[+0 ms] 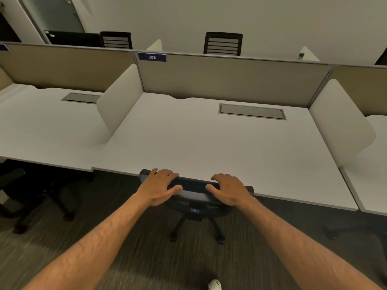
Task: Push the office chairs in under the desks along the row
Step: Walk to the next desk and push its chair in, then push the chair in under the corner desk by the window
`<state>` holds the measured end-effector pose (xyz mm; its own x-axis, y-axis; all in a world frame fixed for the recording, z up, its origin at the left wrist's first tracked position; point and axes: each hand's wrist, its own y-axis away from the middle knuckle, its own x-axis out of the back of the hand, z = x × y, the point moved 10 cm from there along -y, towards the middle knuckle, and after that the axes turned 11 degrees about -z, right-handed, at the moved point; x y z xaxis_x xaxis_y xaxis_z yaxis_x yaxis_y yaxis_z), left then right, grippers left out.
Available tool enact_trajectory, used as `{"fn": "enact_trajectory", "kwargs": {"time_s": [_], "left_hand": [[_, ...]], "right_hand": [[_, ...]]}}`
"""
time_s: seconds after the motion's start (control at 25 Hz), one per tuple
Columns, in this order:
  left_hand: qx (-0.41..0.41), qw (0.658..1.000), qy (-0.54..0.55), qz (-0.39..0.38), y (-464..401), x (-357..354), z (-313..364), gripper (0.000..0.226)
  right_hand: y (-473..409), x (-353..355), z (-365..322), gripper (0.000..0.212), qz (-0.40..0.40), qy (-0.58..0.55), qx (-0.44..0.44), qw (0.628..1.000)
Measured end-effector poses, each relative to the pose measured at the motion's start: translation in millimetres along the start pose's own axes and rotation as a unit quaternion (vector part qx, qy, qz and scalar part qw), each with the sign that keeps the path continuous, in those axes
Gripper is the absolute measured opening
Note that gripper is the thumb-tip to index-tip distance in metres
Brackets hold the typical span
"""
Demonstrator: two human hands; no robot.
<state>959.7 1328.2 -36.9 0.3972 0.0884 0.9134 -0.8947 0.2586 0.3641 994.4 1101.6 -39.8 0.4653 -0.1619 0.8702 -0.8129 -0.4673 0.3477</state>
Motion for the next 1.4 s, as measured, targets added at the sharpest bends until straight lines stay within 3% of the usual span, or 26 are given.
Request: {"fn": "enact_trajectory", "kwargs": {"time_s": [0.28, 0.68, 0.96, 1.24, 1.4], "left_hand": [[0.098, 0.992, 0.015, 0.078, 89, 34, -44, 0.094], [0.311, 0.936, 0.063, 0.151, 386, 16, -162, 0.110], [0.401, 0.904, 0.065, 0.135, 570, -4, -196, 0.099], [0.480, 0.844, 0.078, 0.228, 730, 6, -237, 0.113], [0.508, 0.815, 0.093, 0.263, 770, -7, -274, 0.099]], "right_hand": [[-22, 12, -136, 0.058, -0.021, -0.006, 0.175, 0.984], [42, -41, -424, 0.059, -0.032, 0.025, 0.399, 0.916], [109, -84, -589, 0.056, -0.021, 0.063, 0.521, 0.851], [170, -106, -748, 0.058, -0.022, 0.063, 0.620, 0.782], [177, -126, -825, 0.058, -0.044, 0.055, 0.656, 0.751]]}}
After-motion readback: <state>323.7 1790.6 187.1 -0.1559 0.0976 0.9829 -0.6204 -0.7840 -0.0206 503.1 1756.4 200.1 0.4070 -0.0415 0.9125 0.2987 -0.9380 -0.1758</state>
